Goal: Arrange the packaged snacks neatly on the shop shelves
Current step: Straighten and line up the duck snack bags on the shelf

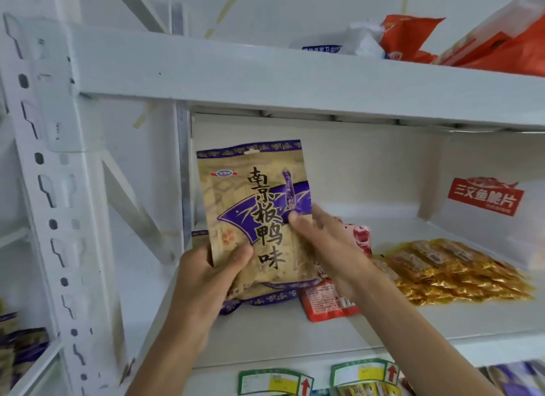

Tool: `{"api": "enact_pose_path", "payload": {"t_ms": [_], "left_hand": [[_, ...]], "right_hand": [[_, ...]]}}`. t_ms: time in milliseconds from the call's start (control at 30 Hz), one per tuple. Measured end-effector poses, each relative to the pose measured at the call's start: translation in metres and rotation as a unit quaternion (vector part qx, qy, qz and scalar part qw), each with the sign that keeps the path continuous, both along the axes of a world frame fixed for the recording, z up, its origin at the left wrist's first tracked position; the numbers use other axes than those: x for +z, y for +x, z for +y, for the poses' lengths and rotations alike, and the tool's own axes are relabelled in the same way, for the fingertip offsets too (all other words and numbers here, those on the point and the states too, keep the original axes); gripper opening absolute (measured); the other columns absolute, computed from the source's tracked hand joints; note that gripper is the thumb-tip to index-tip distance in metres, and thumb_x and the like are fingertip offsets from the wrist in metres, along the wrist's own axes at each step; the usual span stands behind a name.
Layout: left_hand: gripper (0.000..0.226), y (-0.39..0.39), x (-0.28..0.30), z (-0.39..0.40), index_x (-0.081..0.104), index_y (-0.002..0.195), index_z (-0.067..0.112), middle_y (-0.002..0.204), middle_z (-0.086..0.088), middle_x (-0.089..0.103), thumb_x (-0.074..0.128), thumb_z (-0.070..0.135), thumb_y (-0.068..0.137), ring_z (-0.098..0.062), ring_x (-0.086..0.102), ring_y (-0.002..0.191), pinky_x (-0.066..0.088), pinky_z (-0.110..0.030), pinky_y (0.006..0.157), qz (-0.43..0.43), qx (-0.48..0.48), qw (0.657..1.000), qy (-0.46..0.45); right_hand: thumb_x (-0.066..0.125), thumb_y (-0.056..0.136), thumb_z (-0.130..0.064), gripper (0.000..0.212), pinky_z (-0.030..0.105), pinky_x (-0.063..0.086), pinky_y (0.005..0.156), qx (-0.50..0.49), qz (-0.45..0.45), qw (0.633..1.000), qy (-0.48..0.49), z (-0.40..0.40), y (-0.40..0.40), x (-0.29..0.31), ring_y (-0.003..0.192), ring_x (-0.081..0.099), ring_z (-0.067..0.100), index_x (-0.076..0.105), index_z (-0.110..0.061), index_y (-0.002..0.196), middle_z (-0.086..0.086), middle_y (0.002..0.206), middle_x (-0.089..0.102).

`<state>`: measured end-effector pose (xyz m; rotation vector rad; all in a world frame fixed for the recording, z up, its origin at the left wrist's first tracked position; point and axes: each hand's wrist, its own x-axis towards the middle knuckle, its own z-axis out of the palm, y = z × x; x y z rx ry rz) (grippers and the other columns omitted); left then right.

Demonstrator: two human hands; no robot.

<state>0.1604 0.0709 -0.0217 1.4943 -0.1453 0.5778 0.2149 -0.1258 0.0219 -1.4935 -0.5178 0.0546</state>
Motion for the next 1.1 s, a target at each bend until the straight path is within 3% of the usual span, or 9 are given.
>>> {"api": "enact_pose_path", "payload": {"t_ms": [133,300,433,600,700,800,867,1000,1100], "left_hand": [[0.027,-0.008,-0.004,-0.008,0.078,0.104,0.013,0.093,-0.004,0.082,0.082,0.021,0.078,-0.021,0.079,0.086,0.062,-0.03,0.07,-0.001,0.001,0.999,-0.04],[0.022,-0.009,-0.013,-0.03,0.078,0.105,0.013,0.095,-0.003,0.082,0.078,0.021,0.084,-0.019,0.079,0.088,0.06,-0.023,0.067,-0.007,0.013,1.0,-0.004],[0.023,-0.005,-0.026,-0.048,0.077,0.111,0.017,0.107,-0.003,0.08,0.079,0.029,0.091,-0.022,0.076,0.104,0.059,-0.037,0.086,-0.004,0.007,1.0,0.019],[0.014,-0.006,-0.031,-0.061,0.08,0.1,0.034,0.1,-0.001,0.081,0.08,0.028,0.087,-0.02,0.077,0.097,0.06,-0.047,0.089,0.004,0.035,0.999,0.007],[0.021,-0.006,-0.02,-0.066,0.08,0.099,0.026,0.096,0.003,0.081,0.082,0.038,0.082,-0.021,0.077,0.095,0.061,-0.052,0.09,0.027,0.063,0.997,0.041],[0.043,-0.009,-0.014,-0.069,0.061,0.115,0.038,0.112,0.017,0.072,0.084,0.048,0.081,-0.006,0.072,0.103,0.061,-0.033,0.09,-0.027,0.197,0.97,0.141],[0.055,-0.024,-0.011,-0.083,0.055,0.124,0.038,0.121,0.021,0.065,0.077,0.058,0.078,0.001,0.065,0.111,0.055,-0.022,0.091,-0.076,0.203,0.963,0.161],[0.052,-0.031,0.001,-0.106,0.063,0.127,0.03,0.111,0.01,0.077,0.082,0.049,0.083,-0.008,0.074,0.104,0.06,-0.028,0.084,-0.034,-0.007,0.999,-0.006],[0.028,-0.024,0.006,-0.084,0.071,0.12,0.028,0.111,0.0,0.08,0.074,0.04,0.094,-0.026,0.076,0.106,0.058,-0.054,0.096,-0.008,0.024,0.995,-0.095]], "right_hand": [[0.073,0.094,-0.024,0.038,0.039,0.058,0.101,0.037,0.019,0.999,-0.009,-0.009,-0.022,-0.031,0.113,0.074,0.026,0.064,-0.01,0.127,0.008,0.121,0.077],[0.08,0.091,-0.028,0.038,0.051,0.059,0.098,-0.002,-0.027,1.0,0.008,-0.026,-0.023,-0.047,0.107,0.076,0.028,0.069,-0.011,0.124,0.007,0.115,0.079],[0.078,0.088,-0.017,0.03,0.034,0.063,0.083,-0.039,-0.072,0.996,0.026,-0.045,-0.018,-0.061,0.101,0.078,0.021,0.072,-0.014,0.117,0.002,0.109,0.081],[0.078,0.088,-0.017,0.031,0.041,0.064,0.087,-0.034,-0.07,0.996,0.048,-0.052,-0.019,-0.071,0.103,0.077,0.025,0.071,-0.013,0.118,0.004,0.111,0.08],[0.076,0.092,-0.015,0.029,0.043,0.063,0.089,-0.029,-0.056,0.995,0.078,-0.052,-0.024,-0.067,0.105,0.077,0.028,0.072,-0.011,0.12,0.007,0.112,0.08],[0.077,0.093,-0.026,0.027,0.048,0.064,0.087,-0.121,-0.09,0.987,0.062,-0.052,-0.028,-0.065,0.098,0.078,0.02,0.071,-0.016,0.118,-0.001,0.107,0.081],[0.07,0.097,-0.044,0.025,0.047,0.065,0.082,-0.22,-0.163,0.962,0.008,-0.047,-0.035,-0.065,0.095,0.077,0.01,0.071,-0.028,0.116,-0.01,0.106,0.079],[0.037,0.11,-0.042,0.038,0.038,0.057,0.097,-0.115,-0.332,0.93,-0.108,-0.023,-0.068,-0.053,0.126,0.061,0.007,0.044,-0.07,0.134,-0.016,0.144,0.056],[0.043,0.108,-0.042,0.037,0.039,0.054,0.1,-0.064,-0.318,0.944,-0.053,-0.028,-0.07,-0.055,0.139,0.051,0.009,0.052,-0.049,0.143,-0.017,0.149,0.051]]}}
